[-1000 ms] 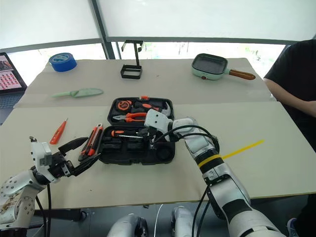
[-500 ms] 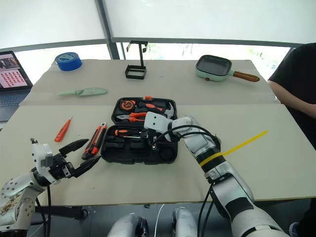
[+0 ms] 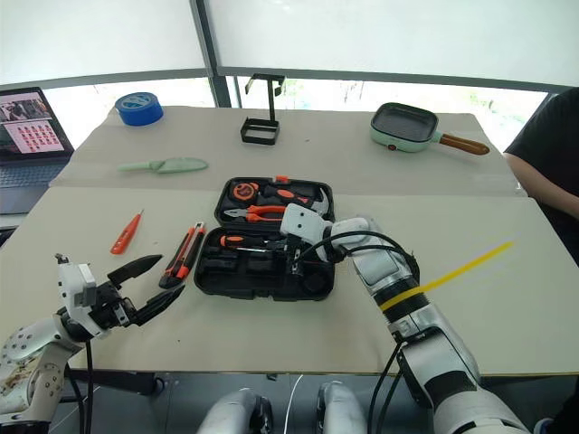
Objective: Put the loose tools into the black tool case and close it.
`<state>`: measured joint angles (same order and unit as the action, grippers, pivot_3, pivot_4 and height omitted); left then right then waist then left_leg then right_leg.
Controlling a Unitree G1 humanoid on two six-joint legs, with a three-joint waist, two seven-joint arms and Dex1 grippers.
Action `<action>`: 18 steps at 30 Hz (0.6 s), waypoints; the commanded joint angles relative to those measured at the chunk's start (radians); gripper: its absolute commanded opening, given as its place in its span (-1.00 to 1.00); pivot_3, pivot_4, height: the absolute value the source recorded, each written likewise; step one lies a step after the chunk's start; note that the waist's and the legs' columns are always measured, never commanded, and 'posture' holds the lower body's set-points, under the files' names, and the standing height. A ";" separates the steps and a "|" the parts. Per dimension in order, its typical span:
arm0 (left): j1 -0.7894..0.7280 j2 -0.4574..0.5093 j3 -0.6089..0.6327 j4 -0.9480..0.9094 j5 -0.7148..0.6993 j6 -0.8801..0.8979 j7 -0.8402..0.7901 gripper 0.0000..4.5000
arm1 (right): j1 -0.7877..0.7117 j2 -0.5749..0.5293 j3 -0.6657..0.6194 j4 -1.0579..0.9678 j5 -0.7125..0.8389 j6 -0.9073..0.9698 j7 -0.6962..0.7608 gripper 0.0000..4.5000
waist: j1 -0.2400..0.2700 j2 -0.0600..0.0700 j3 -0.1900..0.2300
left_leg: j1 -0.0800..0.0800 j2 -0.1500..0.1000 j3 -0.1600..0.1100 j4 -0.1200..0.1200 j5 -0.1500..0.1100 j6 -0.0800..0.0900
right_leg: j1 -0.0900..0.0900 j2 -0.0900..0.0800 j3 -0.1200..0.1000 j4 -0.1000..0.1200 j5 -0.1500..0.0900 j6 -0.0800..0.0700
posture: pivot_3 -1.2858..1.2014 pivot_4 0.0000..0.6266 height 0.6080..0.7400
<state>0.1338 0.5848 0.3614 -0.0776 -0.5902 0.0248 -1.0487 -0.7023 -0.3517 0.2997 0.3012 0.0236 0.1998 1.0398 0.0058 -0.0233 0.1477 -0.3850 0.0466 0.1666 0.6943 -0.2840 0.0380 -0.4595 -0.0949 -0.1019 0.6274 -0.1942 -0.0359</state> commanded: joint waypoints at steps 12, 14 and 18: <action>0.290 0.030 0.362 0.059 -0.024 0.211 0.279 1.00 | 0.515 -0.163 -0.440 -0.437 0.443 -0.216 0.130 0.99 | -0.019 -0.001 0.001 | 0.001 0.002 -0.001 -0.001 -0.006 0.006 | 0.001 0.002 0.001 -0.004 -0.003 0.003 | 0.03 -0.52 1.00; 0.330 0.021 0.419 0.049 -0.055 0.234 0.289 1.00 | 0.598 -0.177 -0.467 -0.485 0.454 -0.233 0.125 0.99 | -0.020 -0.001 0.001 | 0.001 0.002 -0.001 -0.001 -0.009 0.009 | 0.001 0.002 0.002 -0.004 -0.003 0.004 | 0.03 -0.52 1.00; 0.355 0.027 0.494 0.005 -0.103 0.292 0.328 1.00 | 0.726 -0.156 -0.481 -0.594 0.466 -0.237 0.059 0.99 | -0.015 -0.004 0.003 | 0.002 0.003 -0.002 -0.001 -0.015 0.004 | 0.001 0.000 0.003 -0.004 -0.005 0.005 | 0.03 -0.52 1.00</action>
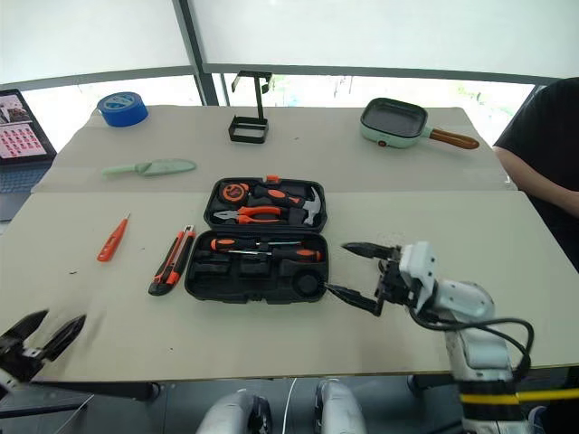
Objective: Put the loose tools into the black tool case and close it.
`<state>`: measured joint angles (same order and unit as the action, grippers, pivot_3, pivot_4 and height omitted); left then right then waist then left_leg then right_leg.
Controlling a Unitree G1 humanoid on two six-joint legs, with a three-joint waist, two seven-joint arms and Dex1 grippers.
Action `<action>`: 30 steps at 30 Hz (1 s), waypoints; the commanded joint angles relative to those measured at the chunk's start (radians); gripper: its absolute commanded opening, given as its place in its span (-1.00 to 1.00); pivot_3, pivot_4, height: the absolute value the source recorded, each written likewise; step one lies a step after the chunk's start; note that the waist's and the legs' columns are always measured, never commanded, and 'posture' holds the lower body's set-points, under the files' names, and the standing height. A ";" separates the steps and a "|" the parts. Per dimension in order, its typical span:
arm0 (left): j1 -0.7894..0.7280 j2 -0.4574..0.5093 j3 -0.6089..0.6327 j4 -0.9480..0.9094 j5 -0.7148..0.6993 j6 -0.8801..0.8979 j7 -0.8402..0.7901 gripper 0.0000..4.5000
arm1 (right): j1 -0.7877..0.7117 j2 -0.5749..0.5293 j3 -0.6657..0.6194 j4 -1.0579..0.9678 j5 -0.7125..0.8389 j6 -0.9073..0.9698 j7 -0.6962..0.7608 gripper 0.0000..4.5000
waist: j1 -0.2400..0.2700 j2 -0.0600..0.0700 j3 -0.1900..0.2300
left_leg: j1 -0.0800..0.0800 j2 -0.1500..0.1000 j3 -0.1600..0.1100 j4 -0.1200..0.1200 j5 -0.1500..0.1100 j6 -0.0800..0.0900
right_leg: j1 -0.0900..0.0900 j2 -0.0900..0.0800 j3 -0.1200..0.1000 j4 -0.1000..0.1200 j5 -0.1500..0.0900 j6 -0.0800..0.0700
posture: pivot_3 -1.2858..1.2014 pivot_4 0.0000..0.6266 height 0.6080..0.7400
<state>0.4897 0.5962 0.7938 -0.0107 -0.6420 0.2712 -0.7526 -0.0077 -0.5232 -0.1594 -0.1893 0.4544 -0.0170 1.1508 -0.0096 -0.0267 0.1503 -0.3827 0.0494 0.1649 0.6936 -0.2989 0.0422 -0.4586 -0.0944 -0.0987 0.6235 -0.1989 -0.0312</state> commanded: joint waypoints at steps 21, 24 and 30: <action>-0.994 0.214 -0.501 0.311 0.135 0.667 0.487 1.00 | -0.212 0.060 0.122 -0.153 0.037 0.039 -0.183 0.99 | -0.002 -0.006 0.003 | 0.002 -0.003 0.004 -0.002 0.012 -0.006 | 0.000 0.010 -0.004 0.004 0.005 -0.008 | 0.03 -0.52 1.00; -1.061 0.200 -0.545 0.419 0.204 0.636 0.493 1.00 | -0.228 0.057 0.127 -0.154 0.037 0.040 -0.188 0.99 | -0.005 -0.007 0.004 | 0.002 -0.002 0.005 -0.002 0.012 -0.006 | 0.000 0.012 -0.004 0.003 0.005 -0.008 | 0.03 -0.52 1.00; -1.115 0.194 -0.586 0.489 0.281 0.623 0.478 0.77 | -0.232 0.044 0.120 -0.163 0.035 0.044 -0.209 1.00 | -0.003 -0.007 0.004 | 0.005 -0.002 0.006 -0.001 0.013 -0.007 | 0.000 0.011 -0.001 0.006 0.005 -0.008 | 0.03 -0.52 1.00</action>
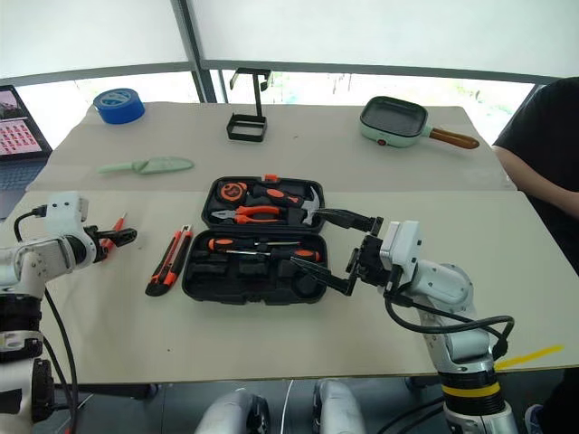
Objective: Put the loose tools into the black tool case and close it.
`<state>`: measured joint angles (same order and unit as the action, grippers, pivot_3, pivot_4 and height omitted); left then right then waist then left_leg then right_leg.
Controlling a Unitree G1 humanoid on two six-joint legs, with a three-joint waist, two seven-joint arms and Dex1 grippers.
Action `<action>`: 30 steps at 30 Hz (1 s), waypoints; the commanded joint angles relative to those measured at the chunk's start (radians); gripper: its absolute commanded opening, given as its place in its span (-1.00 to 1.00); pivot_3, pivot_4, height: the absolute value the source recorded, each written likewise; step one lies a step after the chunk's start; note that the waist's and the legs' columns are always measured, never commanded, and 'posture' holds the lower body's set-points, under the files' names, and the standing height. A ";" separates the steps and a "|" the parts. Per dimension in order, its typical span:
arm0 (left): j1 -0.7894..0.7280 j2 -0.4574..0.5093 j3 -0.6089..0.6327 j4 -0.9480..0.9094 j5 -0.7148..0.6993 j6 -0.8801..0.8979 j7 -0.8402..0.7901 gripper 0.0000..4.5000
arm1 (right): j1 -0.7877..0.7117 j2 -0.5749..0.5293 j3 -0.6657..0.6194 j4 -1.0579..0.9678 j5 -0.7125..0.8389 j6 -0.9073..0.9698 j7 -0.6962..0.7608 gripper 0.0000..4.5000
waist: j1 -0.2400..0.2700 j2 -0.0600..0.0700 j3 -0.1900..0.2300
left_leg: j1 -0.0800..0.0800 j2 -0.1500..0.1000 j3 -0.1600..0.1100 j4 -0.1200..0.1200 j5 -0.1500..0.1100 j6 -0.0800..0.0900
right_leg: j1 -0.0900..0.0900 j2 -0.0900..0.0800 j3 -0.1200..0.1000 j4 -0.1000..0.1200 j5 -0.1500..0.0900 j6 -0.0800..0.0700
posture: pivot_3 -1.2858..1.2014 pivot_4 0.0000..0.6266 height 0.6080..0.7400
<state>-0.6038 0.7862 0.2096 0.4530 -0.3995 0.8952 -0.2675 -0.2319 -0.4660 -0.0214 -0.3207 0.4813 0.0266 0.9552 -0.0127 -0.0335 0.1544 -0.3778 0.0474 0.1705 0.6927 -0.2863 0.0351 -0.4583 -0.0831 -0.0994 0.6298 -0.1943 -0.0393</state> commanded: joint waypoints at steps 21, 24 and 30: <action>0.109 0.054 -0.042 -0.400 -0.133 -0.480 -0.932 -0.80 | 0.032 -0.170 -0.105 -0.084 0.061 0.059 0.012 1.00 | 0.017 -0.003 0.001 | -0.002 -0.002 -0.001 0.002 0.001 0.000 | 0.000 -0.007 0.000 0.002 0.001 -0.001 | 0.03 -0.52 1.00; 0.066 0.094 -0.211 -0.373 -0.020 -0.568 -1.086 -0.80 | 0.067 -0.213 -0.131 -0.105 0.084 0.090 0.025 1.00 | 0.021 -0.003 0.001 | -0.001 -0.003 -0.001 0.002 0.001 0.000 | 0.000 -0.005 0.000 0.001 0.000 0.000 | 0.03 -0.52 1.00; -0.104 0.031 -0.430 -0.210 0.222 -0.775 -1.129 -0.80 | 0.146 -0.269 -0.160 -0.130 0.094 0.119 0.051 1.00 | 0.027 -0.003 0.002 | -0.003 -0.002 -0.003 0.004 0.003 0.004 | 0.001 -0.002 0.002 0.001 -0.002 0.006 | 0.03 -0.52 1.00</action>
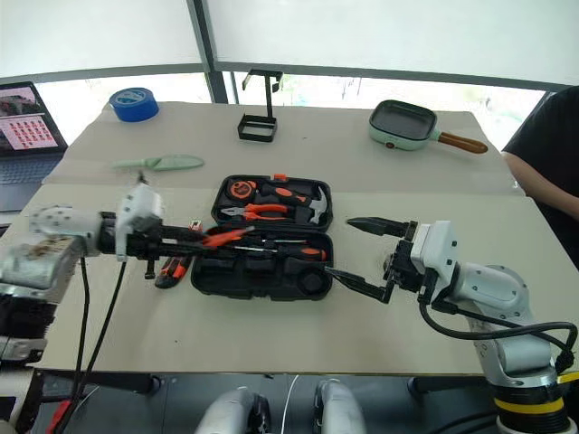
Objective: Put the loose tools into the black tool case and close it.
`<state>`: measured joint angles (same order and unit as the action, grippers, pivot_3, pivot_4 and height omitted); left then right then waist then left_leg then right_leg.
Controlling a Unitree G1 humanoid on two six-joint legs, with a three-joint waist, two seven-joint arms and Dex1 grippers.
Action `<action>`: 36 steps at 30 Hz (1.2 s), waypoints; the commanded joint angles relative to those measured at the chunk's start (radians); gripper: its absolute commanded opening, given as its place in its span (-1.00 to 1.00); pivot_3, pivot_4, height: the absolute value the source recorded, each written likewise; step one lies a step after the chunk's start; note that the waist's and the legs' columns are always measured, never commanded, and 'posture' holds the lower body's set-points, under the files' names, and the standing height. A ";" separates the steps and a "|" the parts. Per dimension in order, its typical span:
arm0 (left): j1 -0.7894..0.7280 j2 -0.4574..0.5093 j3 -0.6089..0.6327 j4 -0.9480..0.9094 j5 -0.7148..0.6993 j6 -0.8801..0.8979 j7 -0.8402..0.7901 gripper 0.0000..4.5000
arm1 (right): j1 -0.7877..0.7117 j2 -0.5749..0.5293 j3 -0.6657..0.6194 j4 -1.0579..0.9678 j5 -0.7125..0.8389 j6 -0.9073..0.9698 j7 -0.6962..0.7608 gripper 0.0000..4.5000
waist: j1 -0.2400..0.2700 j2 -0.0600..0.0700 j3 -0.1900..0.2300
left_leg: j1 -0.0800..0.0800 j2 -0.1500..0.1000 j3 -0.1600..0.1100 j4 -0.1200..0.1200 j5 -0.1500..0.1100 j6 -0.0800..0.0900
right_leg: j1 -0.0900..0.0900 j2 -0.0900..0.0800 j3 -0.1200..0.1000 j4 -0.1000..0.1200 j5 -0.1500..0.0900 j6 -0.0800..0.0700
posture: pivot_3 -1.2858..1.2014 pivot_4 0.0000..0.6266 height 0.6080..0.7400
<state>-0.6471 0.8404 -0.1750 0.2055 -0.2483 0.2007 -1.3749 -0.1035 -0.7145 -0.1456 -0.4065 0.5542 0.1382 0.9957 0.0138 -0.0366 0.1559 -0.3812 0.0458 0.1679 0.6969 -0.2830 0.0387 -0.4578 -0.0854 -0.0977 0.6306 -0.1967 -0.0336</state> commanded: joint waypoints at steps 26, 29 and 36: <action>-0.167 -0.113 -0.192 0.141 0.328 -0.107 -0.019 -0.80 | 0.113 -0.020 -0.049 -0.084 0.020 0.016 -0.019 1.00 | -0.001 0.000 0.000 | -0.005 -0.001 -0.001 0.010 -0.005 0.010 | 0.000 -0.001 0.000 0.000 0.003 0.005 | 0.03 -0.52 1.00; -0.165 -0.122 -0.196 0.134 0.341 -0.080 -0.010 -0.80 | 0.115 -0.019 -0.050 -0.086 0.022 0.017 -0.014 1.00 | -0.001 0.000 0.000 | -0.005 -0.001 -0.001 0.010 -0.005 0.010 | 0.000 -0.001 0.000 0.000 0.003 0.005 | 0.03 -0.52 1.00; -0.158 -0.130 -0.211 0.132 0.362 -0.089 -0.017 -0.80 | 0.125 -0.019 -0.044 -0.089 0.022 0.021 -0.004 1.00 | -0.001 0.000 0.000 | -0.005 0.000 -0.001 0.014 -0.006 0.013 | 0.001 -0.001 0.000 0.001 0.003 0.006 | 0.03 -0.52 1.00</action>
<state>-0.8045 0.7127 -0.3599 0.3424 0.0796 0.1150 -1.3915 0.0227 -0.7266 -0.1713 -0.4785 0.5628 0.1611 0.9845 0.0125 -0.0366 0.1558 -0.3866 0.0453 0.1670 0.7114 -0.2893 0.0518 -0.4568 -0.0866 -0.0976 0.6315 -0.1938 -0.0280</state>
